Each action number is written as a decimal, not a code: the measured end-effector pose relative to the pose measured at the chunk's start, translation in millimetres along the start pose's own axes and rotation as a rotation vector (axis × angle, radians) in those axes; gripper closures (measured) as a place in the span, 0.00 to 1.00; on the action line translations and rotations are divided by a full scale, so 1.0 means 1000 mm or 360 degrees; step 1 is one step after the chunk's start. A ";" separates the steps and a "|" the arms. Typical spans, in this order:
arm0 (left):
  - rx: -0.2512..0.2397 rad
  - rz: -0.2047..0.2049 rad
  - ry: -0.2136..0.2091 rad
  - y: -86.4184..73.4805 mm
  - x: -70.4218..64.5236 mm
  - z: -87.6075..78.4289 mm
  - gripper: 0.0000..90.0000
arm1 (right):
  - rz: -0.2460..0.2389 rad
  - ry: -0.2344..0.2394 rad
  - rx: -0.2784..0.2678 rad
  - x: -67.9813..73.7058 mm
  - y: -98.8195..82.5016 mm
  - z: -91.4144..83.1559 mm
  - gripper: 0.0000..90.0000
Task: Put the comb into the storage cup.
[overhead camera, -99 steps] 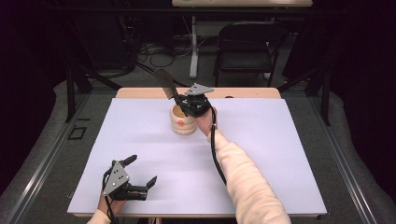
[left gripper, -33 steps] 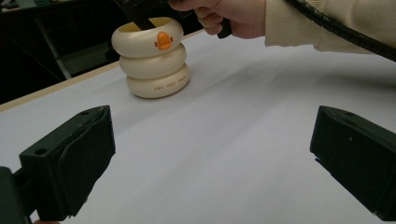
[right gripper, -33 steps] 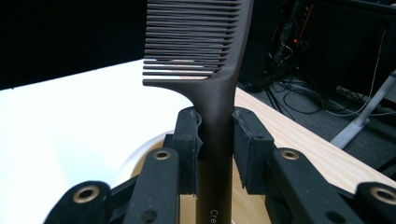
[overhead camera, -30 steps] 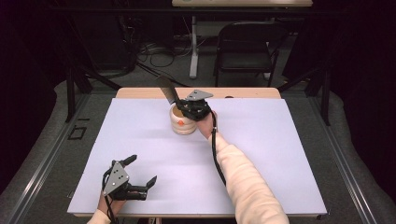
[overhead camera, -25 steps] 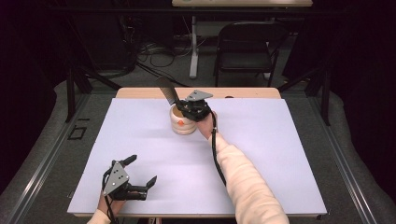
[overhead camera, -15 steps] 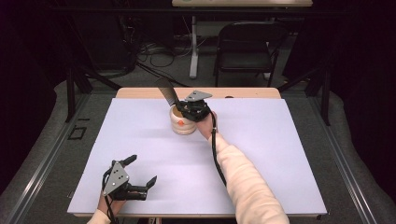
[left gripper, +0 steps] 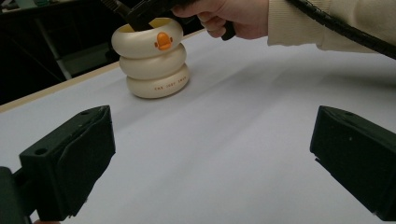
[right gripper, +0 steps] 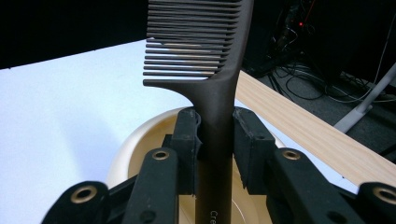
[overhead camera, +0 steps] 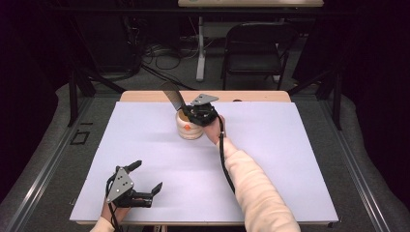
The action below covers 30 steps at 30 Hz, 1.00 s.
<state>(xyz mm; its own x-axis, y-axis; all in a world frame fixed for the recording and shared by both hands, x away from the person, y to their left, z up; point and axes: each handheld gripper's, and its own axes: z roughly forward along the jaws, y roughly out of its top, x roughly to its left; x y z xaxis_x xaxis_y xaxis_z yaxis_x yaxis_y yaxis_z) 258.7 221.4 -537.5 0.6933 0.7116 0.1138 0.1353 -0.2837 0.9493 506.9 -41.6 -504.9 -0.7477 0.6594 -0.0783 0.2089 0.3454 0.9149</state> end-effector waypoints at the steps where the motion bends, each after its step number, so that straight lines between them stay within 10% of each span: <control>1: 0.0000 0.0000 -0.0001 0.000 0.000 0.000 0.00 | -0.0002 0.0001 0.0002 0.000 0.000 0.000 0.79; 9: -0.0002 0.0003 0.0001 0.000 0.000 0.000 0.00 | -0.0013 0.0000 0.0013 0.003 0.001 0.000 0.77; 30: 0.0002 0.0010 0.0001 0.001 -0.001 0.000 0.00 | 0.0038 0.0034 0.0071 0.002 0.019 -0.040 0.27</control>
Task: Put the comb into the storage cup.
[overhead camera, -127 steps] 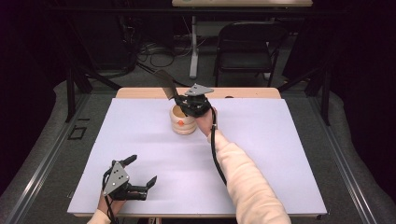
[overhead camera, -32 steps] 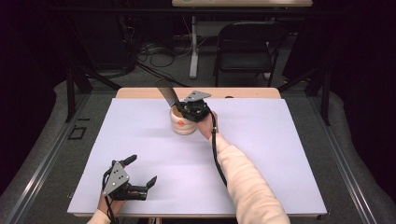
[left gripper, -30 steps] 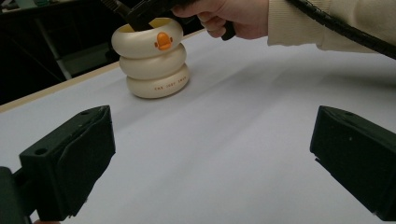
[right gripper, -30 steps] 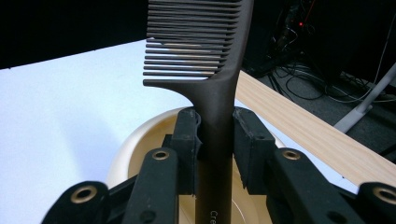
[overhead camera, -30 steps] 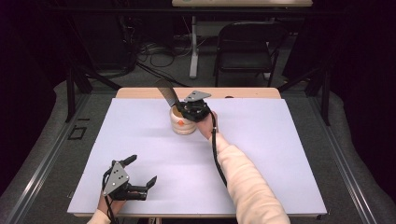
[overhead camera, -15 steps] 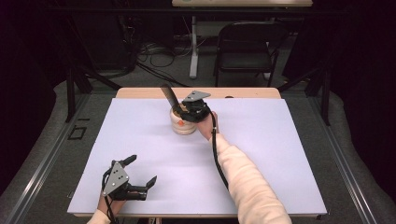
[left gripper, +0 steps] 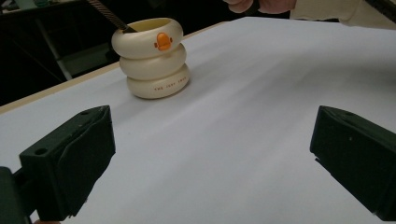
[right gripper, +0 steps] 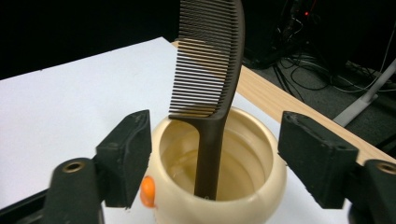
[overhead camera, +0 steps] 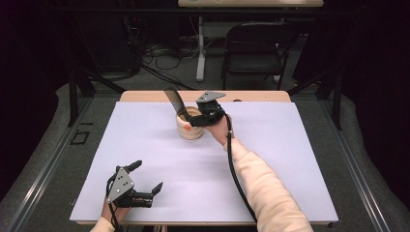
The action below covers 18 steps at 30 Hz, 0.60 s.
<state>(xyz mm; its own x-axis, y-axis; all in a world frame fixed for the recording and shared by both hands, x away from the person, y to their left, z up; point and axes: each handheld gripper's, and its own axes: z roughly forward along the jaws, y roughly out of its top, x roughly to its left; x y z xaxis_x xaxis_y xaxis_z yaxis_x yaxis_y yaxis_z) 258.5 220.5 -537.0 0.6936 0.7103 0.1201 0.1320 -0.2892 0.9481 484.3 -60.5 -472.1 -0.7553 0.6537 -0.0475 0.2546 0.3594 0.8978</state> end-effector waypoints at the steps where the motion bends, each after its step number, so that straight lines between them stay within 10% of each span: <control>1: 0.0001 0.0000 0.0000 0.000 0.000 0.000 0.00 | -0.0002 0.0009 0.0012 0.000 0.001 -0.003 0.25; 18: 0.0001 -0.0002 0.0001 0.000 0.000 0.000 0.00 | -0.0009 0.0146 0.0159 0.007 0.000 -0.029 0.09</control>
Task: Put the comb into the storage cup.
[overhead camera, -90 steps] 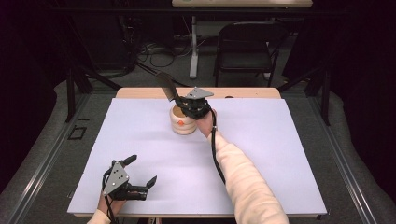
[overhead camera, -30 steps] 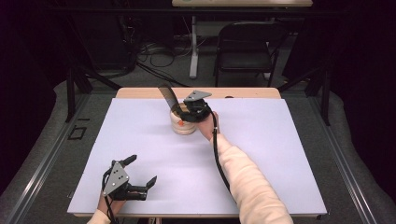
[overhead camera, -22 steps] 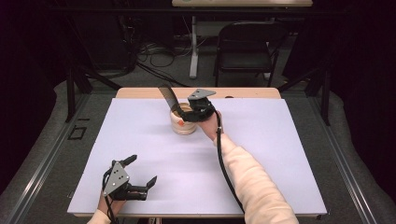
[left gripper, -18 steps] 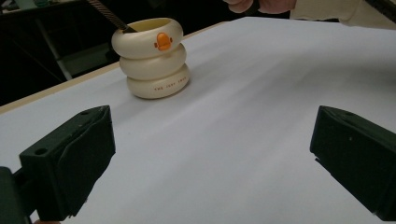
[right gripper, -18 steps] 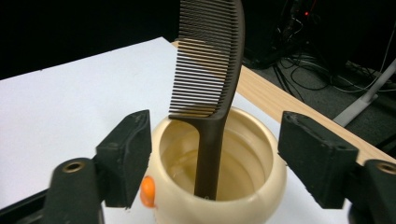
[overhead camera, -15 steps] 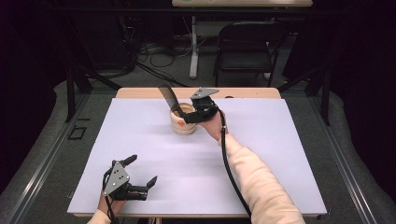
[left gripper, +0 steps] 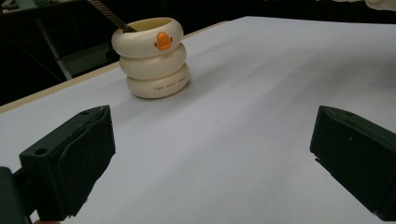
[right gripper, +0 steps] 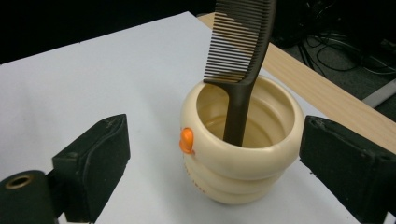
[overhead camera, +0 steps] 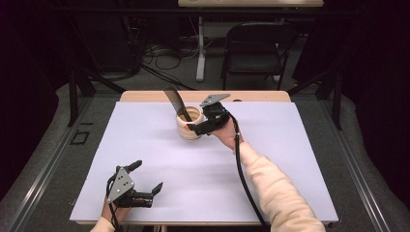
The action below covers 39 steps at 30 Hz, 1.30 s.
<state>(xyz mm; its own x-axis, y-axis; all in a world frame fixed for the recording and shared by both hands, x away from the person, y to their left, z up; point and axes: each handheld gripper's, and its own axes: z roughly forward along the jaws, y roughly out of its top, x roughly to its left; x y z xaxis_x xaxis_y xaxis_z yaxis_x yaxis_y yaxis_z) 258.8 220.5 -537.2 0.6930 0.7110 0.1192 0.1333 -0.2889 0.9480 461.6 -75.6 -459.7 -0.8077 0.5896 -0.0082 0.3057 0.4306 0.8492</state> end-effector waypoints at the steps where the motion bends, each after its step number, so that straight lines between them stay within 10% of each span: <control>1: 0.0000 -0.0001 0.0001 0.000 0.000 0.000 0.00 | 0.0000 0.0011 0.0011 0.000 0.000 -0.001 0.07; 39: 0.0004 0.0008 0.0004 0.000 -0.001 0.000 0.00 | 0.0085 0.0082 0.0104 0.007 -0.060 -0.066 0.00</control>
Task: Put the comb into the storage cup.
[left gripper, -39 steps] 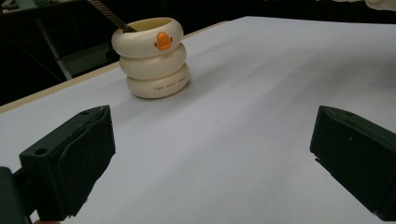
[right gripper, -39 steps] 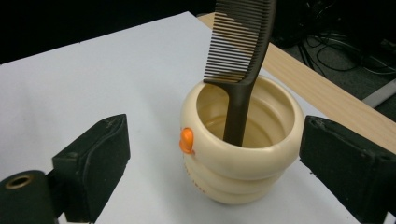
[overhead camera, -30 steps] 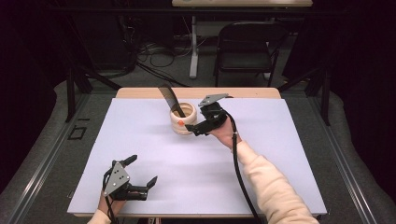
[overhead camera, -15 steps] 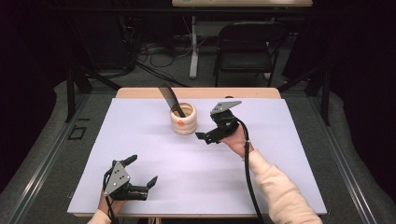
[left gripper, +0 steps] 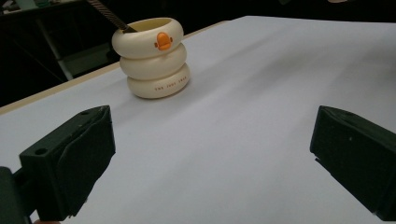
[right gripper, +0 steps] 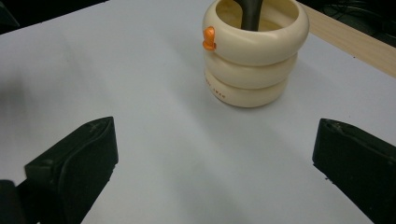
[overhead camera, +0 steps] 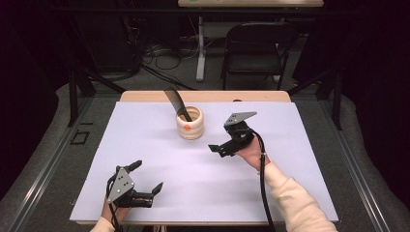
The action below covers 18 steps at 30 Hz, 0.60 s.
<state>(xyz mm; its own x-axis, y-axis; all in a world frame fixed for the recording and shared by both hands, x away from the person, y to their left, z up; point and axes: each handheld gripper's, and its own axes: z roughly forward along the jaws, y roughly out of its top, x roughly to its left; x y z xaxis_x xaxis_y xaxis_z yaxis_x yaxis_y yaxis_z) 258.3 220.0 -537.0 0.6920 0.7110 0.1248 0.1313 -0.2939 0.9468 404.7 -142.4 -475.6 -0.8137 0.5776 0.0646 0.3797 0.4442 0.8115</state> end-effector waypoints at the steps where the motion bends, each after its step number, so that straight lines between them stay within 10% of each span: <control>1: 0.0000 0.0001 0.0000 0.000 0.000 0.000 0.00 | -0.0011 -0.0005 -0.0001 0.000 -0.001 -0.001 0.00; 18: 0.0002 0.0004 -0.0002 0.000 0.000 0.000 0.00 | -0.0022 -0.0026 0.0044 0.005 -0.027 -0.028 0.00</control>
<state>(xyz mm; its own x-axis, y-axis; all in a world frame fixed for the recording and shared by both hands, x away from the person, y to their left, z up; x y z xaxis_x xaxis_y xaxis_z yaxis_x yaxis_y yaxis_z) 258.6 219.7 -536.9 0.6932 0.7095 0.1267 0.1306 -0.2965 0.9460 378.0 -170.3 -481.0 -0.8119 0.5821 0.0439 0.3806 0.4708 0.7959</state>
